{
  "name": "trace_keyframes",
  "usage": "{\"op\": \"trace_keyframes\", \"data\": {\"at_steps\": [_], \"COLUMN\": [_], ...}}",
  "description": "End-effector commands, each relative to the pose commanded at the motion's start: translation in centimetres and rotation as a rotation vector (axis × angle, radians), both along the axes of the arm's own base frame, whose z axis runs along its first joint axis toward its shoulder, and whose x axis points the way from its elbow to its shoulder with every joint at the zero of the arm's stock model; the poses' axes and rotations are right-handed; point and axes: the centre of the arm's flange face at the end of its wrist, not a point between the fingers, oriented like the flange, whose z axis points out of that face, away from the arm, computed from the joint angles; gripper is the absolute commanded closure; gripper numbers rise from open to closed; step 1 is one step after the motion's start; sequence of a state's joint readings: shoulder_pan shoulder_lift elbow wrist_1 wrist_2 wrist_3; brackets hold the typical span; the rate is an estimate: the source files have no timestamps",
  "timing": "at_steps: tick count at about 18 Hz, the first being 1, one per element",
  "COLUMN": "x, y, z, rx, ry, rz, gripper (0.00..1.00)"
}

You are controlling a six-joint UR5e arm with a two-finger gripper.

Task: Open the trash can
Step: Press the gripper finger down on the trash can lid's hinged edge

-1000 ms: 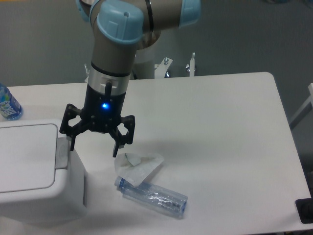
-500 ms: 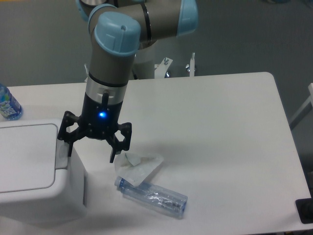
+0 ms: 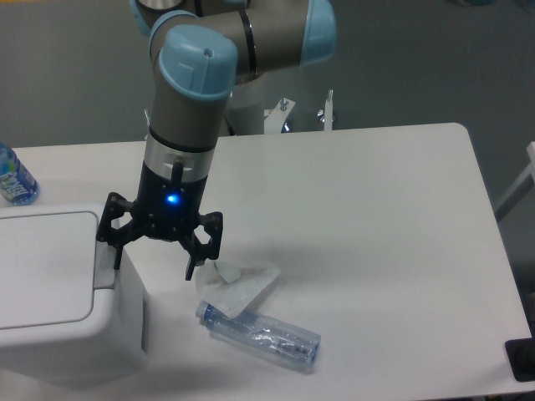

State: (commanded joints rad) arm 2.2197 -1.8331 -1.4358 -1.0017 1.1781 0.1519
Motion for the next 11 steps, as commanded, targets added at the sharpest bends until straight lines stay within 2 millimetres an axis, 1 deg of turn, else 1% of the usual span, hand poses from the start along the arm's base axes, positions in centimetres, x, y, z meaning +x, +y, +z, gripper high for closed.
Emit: {"op": "trace_keyframes", "data": {"at_steps": [6,8,11], "x": [0.2,1.1,1.2], "y": [-0.1,0.3,0.4], "z": [-0.2,-0.5,-0.8], "rx": [-0.004,-0.008,-0.013], "ry": [-0.004,-0.006,-0.010], "rz": [0.000,-0.014,-0.015], "gripper": [0.00,0.00,0.00]}}
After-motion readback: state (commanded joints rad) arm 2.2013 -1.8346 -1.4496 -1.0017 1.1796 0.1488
